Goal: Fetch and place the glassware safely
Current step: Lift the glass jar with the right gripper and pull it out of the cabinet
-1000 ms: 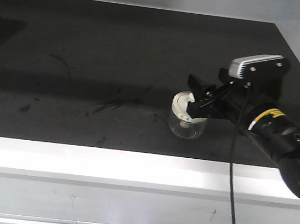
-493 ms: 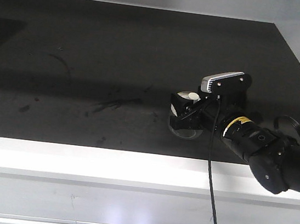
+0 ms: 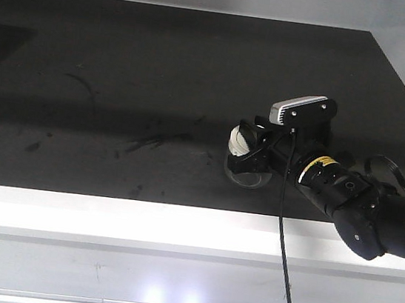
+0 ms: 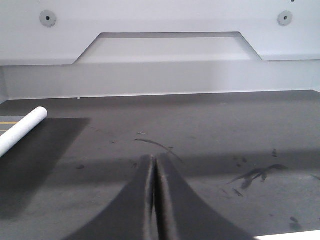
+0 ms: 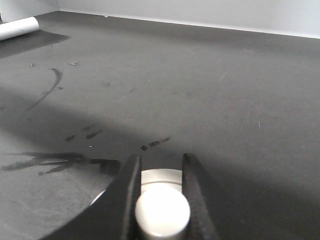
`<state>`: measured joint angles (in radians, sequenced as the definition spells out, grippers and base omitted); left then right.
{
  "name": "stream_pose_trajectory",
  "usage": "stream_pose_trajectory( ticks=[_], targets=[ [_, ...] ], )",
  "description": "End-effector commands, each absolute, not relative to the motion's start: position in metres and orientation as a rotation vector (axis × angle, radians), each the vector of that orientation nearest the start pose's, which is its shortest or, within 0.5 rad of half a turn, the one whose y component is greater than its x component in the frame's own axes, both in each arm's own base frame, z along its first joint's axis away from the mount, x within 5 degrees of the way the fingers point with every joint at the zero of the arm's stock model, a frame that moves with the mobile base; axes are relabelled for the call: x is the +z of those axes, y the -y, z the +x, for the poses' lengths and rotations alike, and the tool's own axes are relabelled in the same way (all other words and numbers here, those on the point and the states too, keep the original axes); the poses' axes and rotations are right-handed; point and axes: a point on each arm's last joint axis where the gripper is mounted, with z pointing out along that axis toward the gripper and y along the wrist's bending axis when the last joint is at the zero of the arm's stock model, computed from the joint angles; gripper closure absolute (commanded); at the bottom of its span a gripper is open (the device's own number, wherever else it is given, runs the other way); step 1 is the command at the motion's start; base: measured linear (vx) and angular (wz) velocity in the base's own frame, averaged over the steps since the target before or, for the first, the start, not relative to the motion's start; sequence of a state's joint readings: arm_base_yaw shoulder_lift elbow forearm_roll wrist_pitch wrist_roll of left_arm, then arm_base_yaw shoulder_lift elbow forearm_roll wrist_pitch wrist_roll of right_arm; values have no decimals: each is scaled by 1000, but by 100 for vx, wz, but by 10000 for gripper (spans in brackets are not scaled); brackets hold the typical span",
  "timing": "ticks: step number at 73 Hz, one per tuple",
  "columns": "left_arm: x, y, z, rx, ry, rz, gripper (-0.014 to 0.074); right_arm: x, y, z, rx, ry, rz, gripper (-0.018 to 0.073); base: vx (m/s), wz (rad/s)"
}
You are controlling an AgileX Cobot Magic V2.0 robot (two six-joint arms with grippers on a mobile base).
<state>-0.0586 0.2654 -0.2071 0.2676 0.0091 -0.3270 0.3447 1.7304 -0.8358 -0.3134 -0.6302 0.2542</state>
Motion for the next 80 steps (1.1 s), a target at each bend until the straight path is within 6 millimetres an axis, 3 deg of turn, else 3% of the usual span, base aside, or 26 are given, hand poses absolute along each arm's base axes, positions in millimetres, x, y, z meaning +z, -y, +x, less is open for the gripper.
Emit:
stream_pose_trajectory(
  ticks=[1, 31, 43, 62, 70, 80],
  targets=[
    [280, 7, 78, -125, -1469, 7, 603, 231, -136, 331, 400, -1682, -445, 568, 0, 0],
    [280, 7, 78, -125, -1469, 7, 603, 315, -121, 293, 386, -1492, -404, 560, 0, 0],
    [280, 7, 78, -125, -1469, 7, 603, 339, -116, 271, 431, -1489, -411, 560, 0, 0],
    [280, 7, 78, -125, -1469, 7, 603, 354, -130, 227, 616, -1476, -750, 560, 0, 0],
    [280, 7, 78, -125, -1469, 7, 603, 348, -138, 206, 746, -1490, -968, 560, 0, 0],
    [280, 7, 78, -125, -1469, 7, 603, 339, -140, 195, 846, -1525, -1017, 560, 0, 0]
  ],
)
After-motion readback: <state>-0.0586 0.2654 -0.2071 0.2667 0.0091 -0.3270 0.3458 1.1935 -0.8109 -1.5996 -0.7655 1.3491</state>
